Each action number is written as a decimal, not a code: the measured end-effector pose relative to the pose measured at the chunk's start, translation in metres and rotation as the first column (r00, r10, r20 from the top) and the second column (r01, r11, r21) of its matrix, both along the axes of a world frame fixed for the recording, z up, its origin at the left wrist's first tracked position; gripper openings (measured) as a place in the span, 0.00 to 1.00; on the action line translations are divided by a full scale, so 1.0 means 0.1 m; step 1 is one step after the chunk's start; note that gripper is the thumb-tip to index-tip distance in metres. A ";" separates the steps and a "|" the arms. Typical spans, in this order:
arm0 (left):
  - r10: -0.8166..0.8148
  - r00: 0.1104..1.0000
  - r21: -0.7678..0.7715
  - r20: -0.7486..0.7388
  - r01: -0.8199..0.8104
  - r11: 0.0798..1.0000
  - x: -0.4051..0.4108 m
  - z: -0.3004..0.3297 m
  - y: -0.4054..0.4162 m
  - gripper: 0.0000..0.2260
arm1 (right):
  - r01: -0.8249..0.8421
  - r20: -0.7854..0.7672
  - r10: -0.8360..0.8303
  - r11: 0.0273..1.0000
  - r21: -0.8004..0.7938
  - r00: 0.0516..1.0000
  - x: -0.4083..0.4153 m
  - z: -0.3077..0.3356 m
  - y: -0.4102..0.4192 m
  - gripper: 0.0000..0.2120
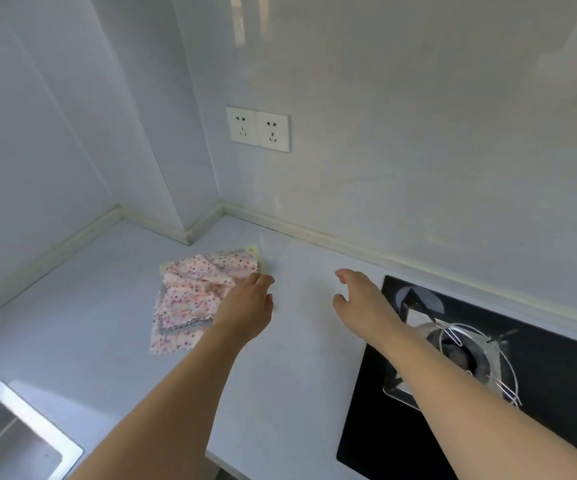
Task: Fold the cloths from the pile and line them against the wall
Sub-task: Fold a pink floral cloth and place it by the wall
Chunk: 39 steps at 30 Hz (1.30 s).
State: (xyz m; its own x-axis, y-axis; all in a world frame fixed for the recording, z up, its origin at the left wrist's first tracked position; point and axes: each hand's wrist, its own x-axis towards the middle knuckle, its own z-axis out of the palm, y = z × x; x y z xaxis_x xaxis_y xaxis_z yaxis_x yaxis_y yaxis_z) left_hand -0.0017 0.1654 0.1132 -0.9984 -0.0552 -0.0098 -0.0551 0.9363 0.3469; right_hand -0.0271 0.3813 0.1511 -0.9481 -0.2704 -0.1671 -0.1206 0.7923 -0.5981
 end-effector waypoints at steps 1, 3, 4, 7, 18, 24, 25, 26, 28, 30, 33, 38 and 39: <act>0.006 1.000 -0.001 0.015 -0.006 1.000 0.01 -0.04 -0.15 0.18 | -0.009 0.009 0.009 1.000 -0.005 1.000 -0.02 -0.05 -0.12 0.24; 0.032 0.999 0.010 0.036 -0.032 0.999 0.01 -0.13 -0.46 0.18 | -0.032 0.039 0.032 0.999 -0.010 0.999 -0.03 -0.14 -0.38 0.23; 0.053 0.998 0.028 0.035 -0.054 0.998 -0.01 -0.18 -0.63 0.18 | -0.045 0.053 0.045 0.999 -0.008 0.998 -0.04 -0.20 -0.51 0.22; 0.087 0.996 0.075 0.034 -0.089 0.993 -0.11 -0.38 -1.12 0.17 | -0.077 0.093 0.076 0.997 0.010 0.993 -0.15 -0.38 -0.95 0.20; -0.191 0.978 0.109 -0.088 0.200 0.974 -0.48 -1.07 -1.99 0.08 | -0.309 0.068 0.309 0.951 0.001 0.949 -0.41 -1.47 -2.01 0.12; -0.305 0.937 0.156 -0.170 0.332 0.930 -0.41 -1.47 -2.01 0.07 | -0.332 -0.210 0.323 0.943 -0.008 0.923 -0.26 -1.95 -1.99 0.12; -0.325 0.927 0.146 -0.188 0.353 0.924 -0.40 -1.51 -2.01 0.06 | -0.325 -0.233 0.311 0.946 -0.020 0.921 -0.26 -1.97 -2.00 0.09; -0.340 0.917 0.136 -0.207 0.372 0.918 -0.40 -1.55 -2.01 0.05 | -0.317 -0.237 0.300 0.948 -0.036 0.924 -0.27 -1.98 -2.00 0.07; -0.339 0.913 0.140 -0.226 0.375 0.916 -0.39 -1.60 -2.02 0.05 | -0.291 -0.207 0.264 0.950 -0.115 0.942 -0.29 -1.98 -1.98 0.06; -0.319 0.922 0.161 -0.218 0.357 0.920 -0.36 -1.62 -2.03 0.08 | -0.227 -0.143 0.196 0.943 -0.245 0.970 -0.30 -1.96 -1.95 0.06; -0.291 0.923 0.122 -0.253 0.329 0.936 -0.27 -1.64 -1.98 0.13 | -0.140 -0.171 0.093 0.946 -0.294 0.981 -0.30 -1.92 -1.94 0.07; -0.184 0.909 0.085 -0.374 0.231 0.969 -0.08 -1.49 -1.79 0.08 | -0.086 -0.248 -0.002 0.936 -0.342 0.969 -0.06 -1.54 -1.98 0.07; -0.167 0.901 0.062 -0.400 0.209 0.976 -0.01 -1.41 -1.76 0.07 | -0.083 -0.270 -0.017 0.931 -0.356 0.963 0.04 -1.42 -1.98 0.07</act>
